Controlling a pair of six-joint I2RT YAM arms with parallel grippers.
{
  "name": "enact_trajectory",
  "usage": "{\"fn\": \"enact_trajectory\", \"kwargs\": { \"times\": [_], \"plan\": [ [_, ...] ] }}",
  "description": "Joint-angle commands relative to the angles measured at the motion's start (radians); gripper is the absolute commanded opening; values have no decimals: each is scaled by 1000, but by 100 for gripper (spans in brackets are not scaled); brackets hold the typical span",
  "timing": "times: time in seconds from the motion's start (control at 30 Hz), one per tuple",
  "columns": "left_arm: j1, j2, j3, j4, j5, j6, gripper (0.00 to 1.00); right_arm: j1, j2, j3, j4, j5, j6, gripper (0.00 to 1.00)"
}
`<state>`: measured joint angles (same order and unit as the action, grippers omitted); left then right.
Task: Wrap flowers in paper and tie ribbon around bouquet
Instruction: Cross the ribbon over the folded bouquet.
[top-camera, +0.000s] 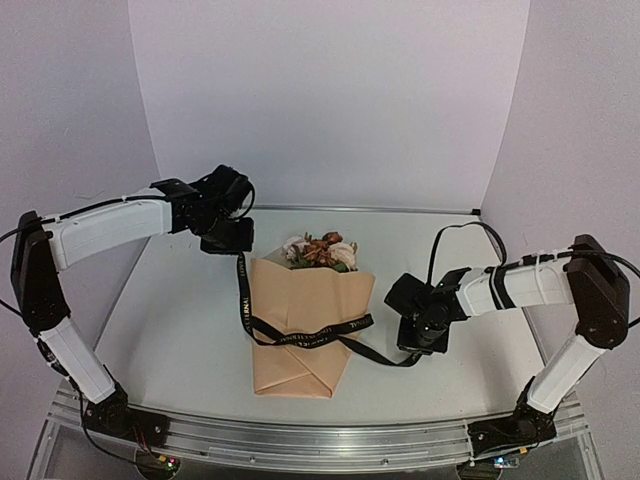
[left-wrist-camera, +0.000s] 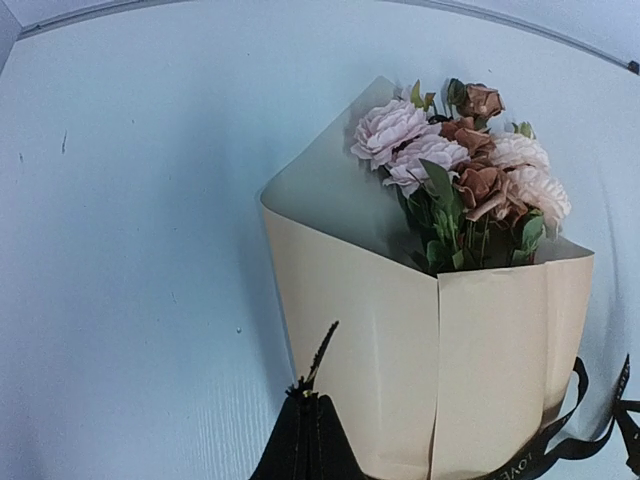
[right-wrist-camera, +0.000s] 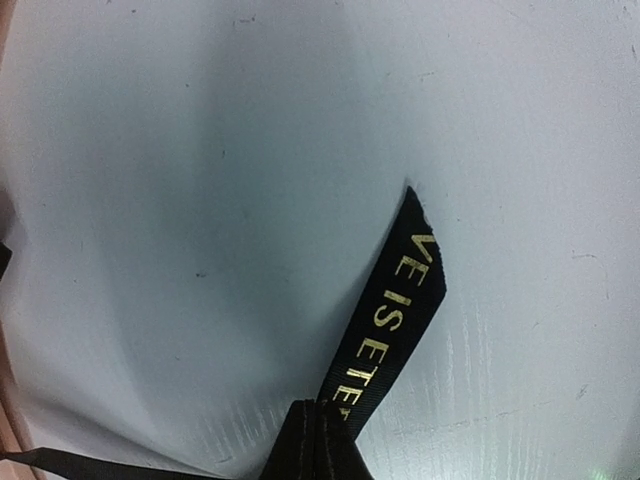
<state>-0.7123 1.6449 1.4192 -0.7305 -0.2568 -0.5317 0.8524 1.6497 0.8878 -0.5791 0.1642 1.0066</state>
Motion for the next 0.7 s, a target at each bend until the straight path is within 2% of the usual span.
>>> {"fn": "enact_trajectory", "kwargs": {
  "times": [0.0,0.07,0.13,0.27,0.47,0.53,0.6,0.67],
  "plan": [
    [-3,-23,-17,21,-2,-19,0,10,-20,33,-39,40,10,30],
    [-2,-31,-19,22,2,-22,0,10,-24,27,-52,49,28,49],
    [-1,-40,-24,27,6,-25,0,10,-20,17,-54,49,41,58],
    [2,-45,-26,34,11,-27,0,16,2,23,-52,37,61,60],
    [8,-53,-29,42,13,-31,0,68,47,28,-46,29,118,55],
    [9,-58,-29,44,16,-31,0,80,48,15,-40,30,136,50],
    [11,-62,-29,43,16,-30,0,85,40,10,-40,38,143,36],
    [15,-66,-27,41,16,-26,0,86,22,19,-50,55,142,16]
  ]
}}
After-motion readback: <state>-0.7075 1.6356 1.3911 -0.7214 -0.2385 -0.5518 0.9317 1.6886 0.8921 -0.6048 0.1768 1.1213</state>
